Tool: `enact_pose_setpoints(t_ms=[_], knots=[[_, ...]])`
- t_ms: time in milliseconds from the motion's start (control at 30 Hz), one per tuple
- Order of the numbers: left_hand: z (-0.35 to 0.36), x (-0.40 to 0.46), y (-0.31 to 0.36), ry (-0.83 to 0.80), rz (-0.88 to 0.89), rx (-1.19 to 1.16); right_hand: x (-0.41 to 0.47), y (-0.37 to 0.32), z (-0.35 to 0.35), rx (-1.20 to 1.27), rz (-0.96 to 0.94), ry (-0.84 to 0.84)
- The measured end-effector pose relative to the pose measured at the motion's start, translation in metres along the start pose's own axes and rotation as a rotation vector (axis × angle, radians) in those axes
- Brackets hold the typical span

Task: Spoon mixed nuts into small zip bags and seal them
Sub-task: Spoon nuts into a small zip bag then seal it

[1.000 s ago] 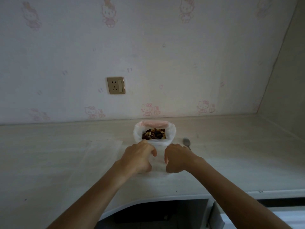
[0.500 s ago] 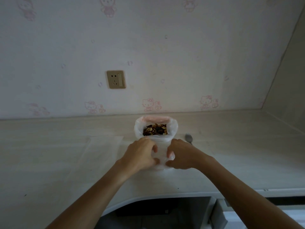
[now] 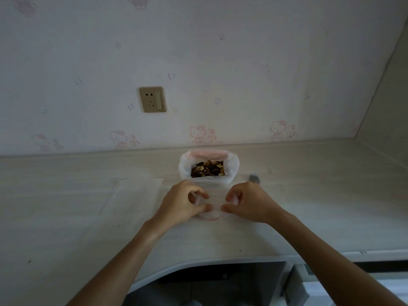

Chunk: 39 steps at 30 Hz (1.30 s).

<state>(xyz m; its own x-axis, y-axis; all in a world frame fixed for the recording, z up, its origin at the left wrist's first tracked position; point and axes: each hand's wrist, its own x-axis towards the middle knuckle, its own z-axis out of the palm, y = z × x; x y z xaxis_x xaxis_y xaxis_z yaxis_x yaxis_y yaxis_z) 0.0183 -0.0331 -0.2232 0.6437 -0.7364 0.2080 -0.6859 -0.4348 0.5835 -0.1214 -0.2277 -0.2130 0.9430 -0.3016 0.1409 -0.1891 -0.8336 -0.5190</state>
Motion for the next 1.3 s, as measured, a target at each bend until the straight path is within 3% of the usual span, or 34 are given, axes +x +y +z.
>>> enact_pose_setpoints(t_ms=[100,233,333,433,533,667,867,1067,1133,1233,1300], knots=[[0.010,-0.005,-0.005,0.102,-0.021,-0.037,0.004,0.004,0.009,-0.044,-0.006,0.050],[0.013,-0.004,-0.004,0.121,-0.048,-0.082,0.001,0.002,0.011,-0.016,-0.027,0.063],[0.005,-0.002,-0.003,0.156,-0.092,-0.284,-0.006,-0.001,-0.004,0.325,-0.087,0.064],[-0.005,-0.002,-0.005,0.247,-0.111,-0.419,-0.011,0.000,-0.018,0.503,-0.013,0.285],[-0.008,0.001,-0.011,0.356,-0.115,-0.433,-0.012,0.006,-0.028,0.148,0.070,0.407],[-0.009,0.023,-0.019,0.554,-0.232,-0.382,-0.013,0.018,-0.036,-0.287,0.303,0.147],[0.002,0.070,-0.024,0.429,-0.394,-0.501,-0.006,0.016,-0.023,-0.214,0.454,0.146],[0.020,0.086,-0.027,0.466,-0.289,-0.420,-0.004,0.032,-0.021,-0.339,0.320,0.221],[0.022,0.086,-0.032,0.511,-0.260,-0.389,-0.003,0.041,-0.023,-0.250,0.274,0.287],[0.020,0.086,-0.032,0.574,-0.220,-0.403,0.007,0.042,-0.036,0.151,0.184,0.519],[0.019,0.085,-0.029,0.581,-0.200,-0.445,0.020,0.034,-0.046,0.315,0.108,0.568]])
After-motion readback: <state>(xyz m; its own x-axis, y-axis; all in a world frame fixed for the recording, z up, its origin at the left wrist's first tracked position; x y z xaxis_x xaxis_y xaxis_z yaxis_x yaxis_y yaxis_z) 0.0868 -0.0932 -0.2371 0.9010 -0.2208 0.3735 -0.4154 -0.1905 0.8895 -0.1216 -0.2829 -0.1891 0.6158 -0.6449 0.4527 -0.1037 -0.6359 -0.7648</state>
